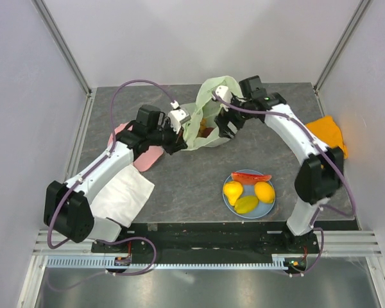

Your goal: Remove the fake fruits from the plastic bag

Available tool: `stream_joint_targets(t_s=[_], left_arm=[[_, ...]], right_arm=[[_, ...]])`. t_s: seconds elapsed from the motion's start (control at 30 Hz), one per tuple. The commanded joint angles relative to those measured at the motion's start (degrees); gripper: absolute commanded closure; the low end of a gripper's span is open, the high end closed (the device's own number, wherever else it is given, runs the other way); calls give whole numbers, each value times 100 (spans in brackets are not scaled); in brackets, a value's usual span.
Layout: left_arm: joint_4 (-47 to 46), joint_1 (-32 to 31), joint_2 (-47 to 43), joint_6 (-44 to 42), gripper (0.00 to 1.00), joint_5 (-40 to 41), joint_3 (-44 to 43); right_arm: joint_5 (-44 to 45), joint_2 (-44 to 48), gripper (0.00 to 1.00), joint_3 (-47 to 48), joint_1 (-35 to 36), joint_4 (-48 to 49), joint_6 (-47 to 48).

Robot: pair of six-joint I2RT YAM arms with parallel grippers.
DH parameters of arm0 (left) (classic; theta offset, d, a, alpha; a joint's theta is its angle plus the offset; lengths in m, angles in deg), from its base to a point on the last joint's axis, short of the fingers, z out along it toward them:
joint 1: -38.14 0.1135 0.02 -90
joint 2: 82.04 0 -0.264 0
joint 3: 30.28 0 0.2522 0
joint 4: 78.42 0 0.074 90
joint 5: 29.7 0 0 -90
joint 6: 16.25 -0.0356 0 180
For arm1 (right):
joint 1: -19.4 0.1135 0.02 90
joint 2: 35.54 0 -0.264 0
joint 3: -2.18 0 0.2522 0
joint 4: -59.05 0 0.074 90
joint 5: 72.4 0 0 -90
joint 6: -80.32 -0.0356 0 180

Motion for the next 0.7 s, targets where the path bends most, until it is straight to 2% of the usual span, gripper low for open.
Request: stream_joint_targets(t_s=[0.0,0.03,0.13,0.2,0.23,0.37,0.4,0.5,0.67], left_arm=[[304,24,-294,-100,98,-379,186],[357,24,-338,-135,98,-388,204],[576,24,-435,-416,99,-327,283],[691,24,-566,-671,98,-169,353],[717,50,-619,-732,99,-99,371],[823,130,-725,-1066,98,16,380],[832,130,-708,-1093,98,7,371],[823,121,-559,-1032,98,-141,231],[867,121,-321,-979,98,-599,2]], right_arm=[[249,-1355,4,502,50,2392,-2203],[390,-1647,7,947,59,2446,-2361],[1091,-2422,11,1320,85,2473,-2311],[1793,-2485,13,1164,41,2447,-2179],[1858,-2407,14,867,-20,2403,-2143],[2069,-1521,18,-232,-537,2237,-2231],[2087,-1066,18,-470,-591,2157,-2205],[2332,-370,18,-1392,-688,1657,-1836],[2097,309,18,-1966,-785,1207,-1694]])
